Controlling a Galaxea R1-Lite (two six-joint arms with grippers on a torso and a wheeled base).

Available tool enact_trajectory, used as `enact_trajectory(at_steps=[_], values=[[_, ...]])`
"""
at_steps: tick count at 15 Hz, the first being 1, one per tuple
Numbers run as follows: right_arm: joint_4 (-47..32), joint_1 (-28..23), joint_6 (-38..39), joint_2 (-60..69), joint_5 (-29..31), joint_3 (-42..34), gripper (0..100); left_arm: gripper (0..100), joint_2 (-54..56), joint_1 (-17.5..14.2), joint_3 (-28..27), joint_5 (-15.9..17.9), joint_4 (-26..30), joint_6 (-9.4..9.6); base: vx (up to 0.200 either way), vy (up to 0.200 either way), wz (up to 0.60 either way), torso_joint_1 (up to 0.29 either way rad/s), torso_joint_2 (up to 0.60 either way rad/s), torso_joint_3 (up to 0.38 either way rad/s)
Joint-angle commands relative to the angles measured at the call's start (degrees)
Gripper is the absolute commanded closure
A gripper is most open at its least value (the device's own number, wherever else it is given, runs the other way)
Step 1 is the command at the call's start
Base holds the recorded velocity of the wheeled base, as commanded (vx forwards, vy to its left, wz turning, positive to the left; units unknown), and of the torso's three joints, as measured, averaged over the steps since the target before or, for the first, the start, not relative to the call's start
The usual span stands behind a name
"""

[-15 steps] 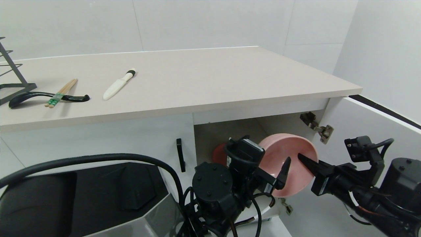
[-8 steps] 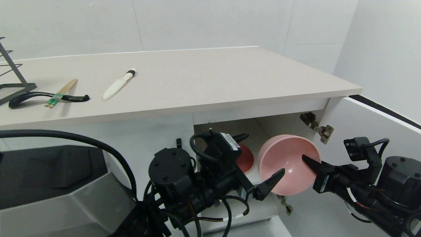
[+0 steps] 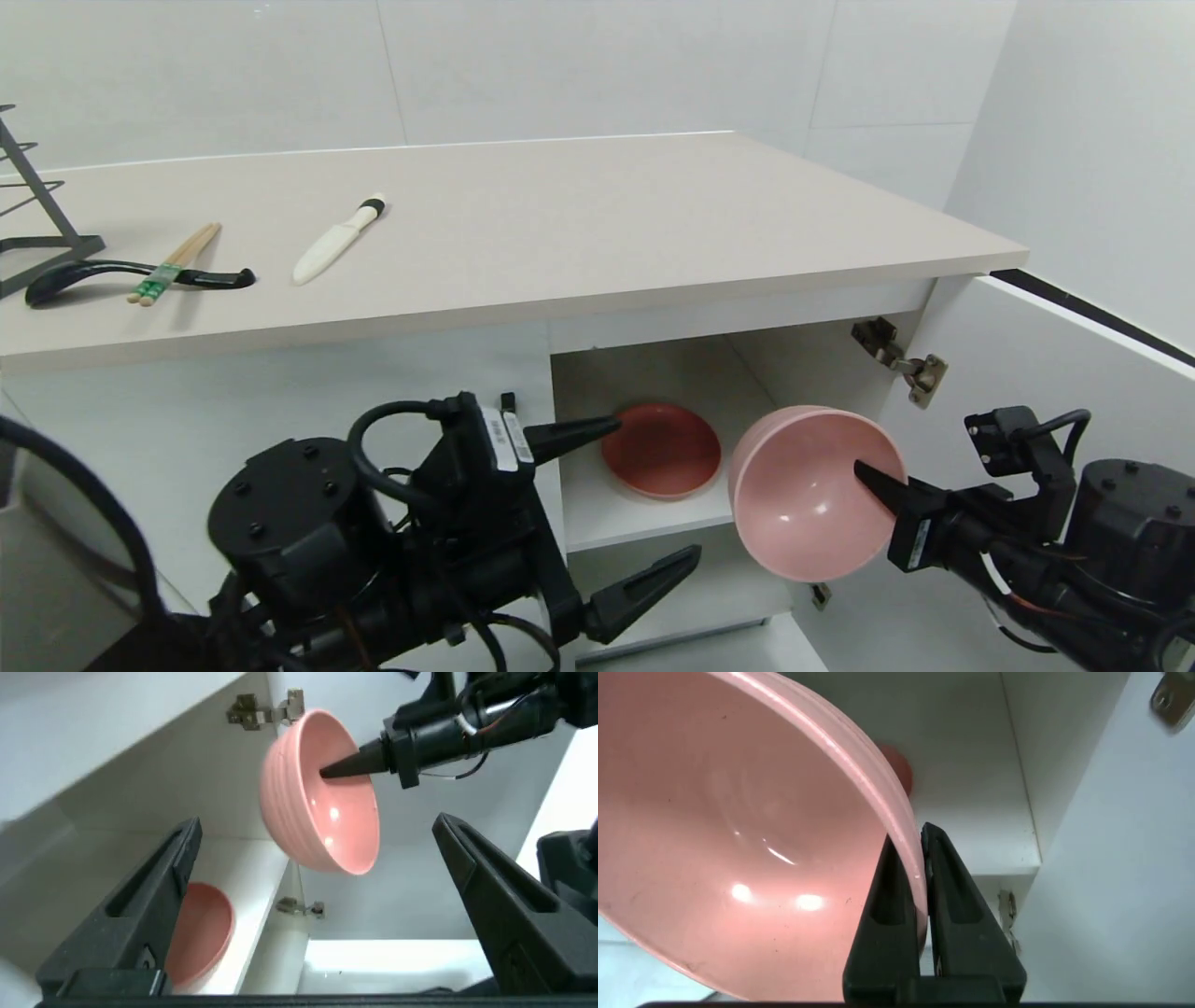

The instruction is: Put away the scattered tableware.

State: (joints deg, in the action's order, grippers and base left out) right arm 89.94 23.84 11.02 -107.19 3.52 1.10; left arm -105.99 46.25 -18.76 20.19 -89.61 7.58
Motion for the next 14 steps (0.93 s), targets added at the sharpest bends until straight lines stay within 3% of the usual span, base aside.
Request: enact_trajectory(at_steps=[1, 2, 3, 5, 7, 8, 11, 14], values=[[0.1, 0.9, 0.1, -0.2, 0.0, -0.6, 100, 0, 6.1, -0.3, 8.0, -0.3, -0.2, 0.06, 0.0, 0.0, 0.0, 0.0, 0.0, 0.0], [0.1, 1.2, 0.1, -0.4, 0.0, -0.7, 100, 0, 6.2, -0.5, 10.2, -0.4, -0.4, 0.24, 0.0, 0.0, 0.0, 0.0, 0.0, 0.0], [0.1, 1.3, 0.1, -1.0, 0.0, -0.7, 100, 0, 6.3, -1.3, 14.5, -2.6, -0.4, 1.47, 0.0, 0.0, 0.0, 0.0, 0.0, 0.0], [0.1, 1.4, 0.3, -0.9, 0.0, -0.8, 100, 0, 7.3, -2.0, 17.3, -5.3, -0.4, 2.88, 0.0, 0.0, 0.0, 0.0, 0.0, 0.0], [0.1, 1.4, 0.4, -0.8, 0.1, -0.8, 100, 0, 8.5, -2.0, 18.6, -7.3, -0.4, 2.96, 0.0, 0.0, 0.0, 0.0, 0.0, 0.0], [0.1, 1.5, 0.3, -1.0, 0.0, -0.8, 100, 0, 11.9, -2.0, 18.8, -12.3, -0.4, 2.7, 0.0, 0.0, 0.0, 0.0, 0.0, 0.0], [0.1, 2.4, -0.2, -3.5, -0.1, -0.6, 100, 0, 15.2, -2.0, 18.8, -17.8, -0.4, 1.29, 0.0, 0.0, 0.0, 0.0, 0.0, 0.0], [0.1, 4.8, -0.3, -5.8, -0.4, 0.5, 100, 0, 16.2, -1.1, 18.8, -18.3, -0.4, -0.38, 0.0, 0.0, 0.0, 0.0, 0.0, 0.0]])
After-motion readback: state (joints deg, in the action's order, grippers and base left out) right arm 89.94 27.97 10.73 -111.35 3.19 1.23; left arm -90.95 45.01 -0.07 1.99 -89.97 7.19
